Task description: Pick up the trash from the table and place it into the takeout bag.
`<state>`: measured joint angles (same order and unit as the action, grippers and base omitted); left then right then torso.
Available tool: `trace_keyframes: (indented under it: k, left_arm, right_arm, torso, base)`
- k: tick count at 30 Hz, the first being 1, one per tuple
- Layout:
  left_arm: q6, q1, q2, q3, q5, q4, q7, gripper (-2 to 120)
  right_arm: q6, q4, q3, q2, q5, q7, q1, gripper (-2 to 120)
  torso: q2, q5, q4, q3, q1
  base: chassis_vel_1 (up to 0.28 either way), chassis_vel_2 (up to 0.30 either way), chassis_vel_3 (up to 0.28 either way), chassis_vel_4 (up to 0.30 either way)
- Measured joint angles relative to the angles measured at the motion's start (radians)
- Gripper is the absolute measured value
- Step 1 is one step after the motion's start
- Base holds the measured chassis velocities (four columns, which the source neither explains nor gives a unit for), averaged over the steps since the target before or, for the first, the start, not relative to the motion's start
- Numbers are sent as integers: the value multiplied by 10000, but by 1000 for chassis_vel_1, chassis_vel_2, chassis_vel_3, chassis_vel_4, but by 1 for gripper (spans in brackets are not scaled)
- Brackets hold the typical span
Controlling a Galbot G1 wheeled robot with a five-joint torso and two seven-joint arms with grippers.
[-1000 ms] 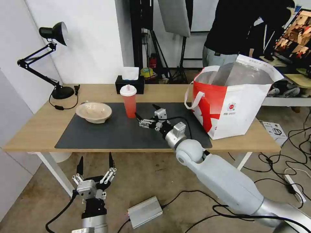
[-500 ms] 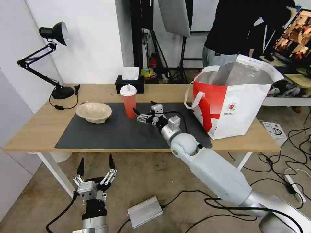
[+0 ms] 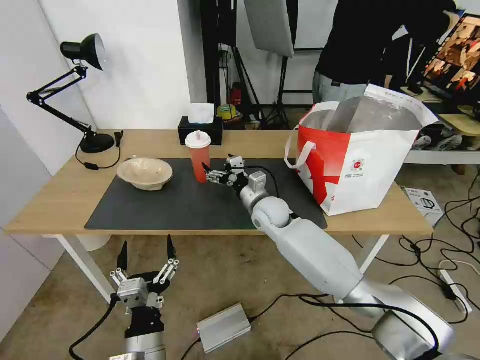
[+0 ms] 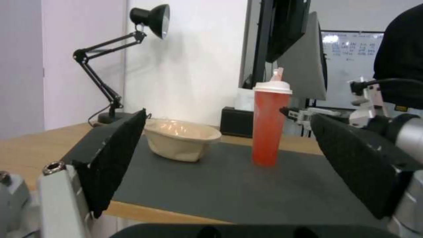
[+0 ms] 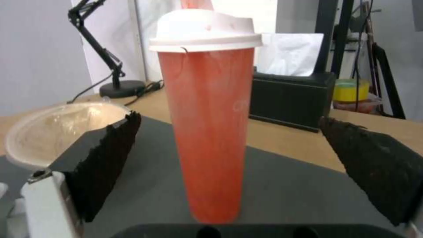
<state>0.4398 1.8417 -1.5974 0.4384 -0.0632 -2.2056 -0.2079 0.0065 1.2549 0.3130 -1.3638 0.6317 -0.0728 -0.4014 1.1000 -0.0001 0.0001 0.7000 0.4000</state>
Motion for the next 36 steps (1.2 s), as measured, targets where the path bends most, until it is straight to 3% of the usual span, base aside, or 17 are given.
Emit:
trace_keyframes:
  k: [36]
  left_arm:
    - [5,74,4,-69,35,-73,2,100]
  right_arm:
    - [199,-2343,50,-1327,116,768,927,100]
  torso:
    - [0,0,0,-1,0]
  base:
    - [0,0,0,0]
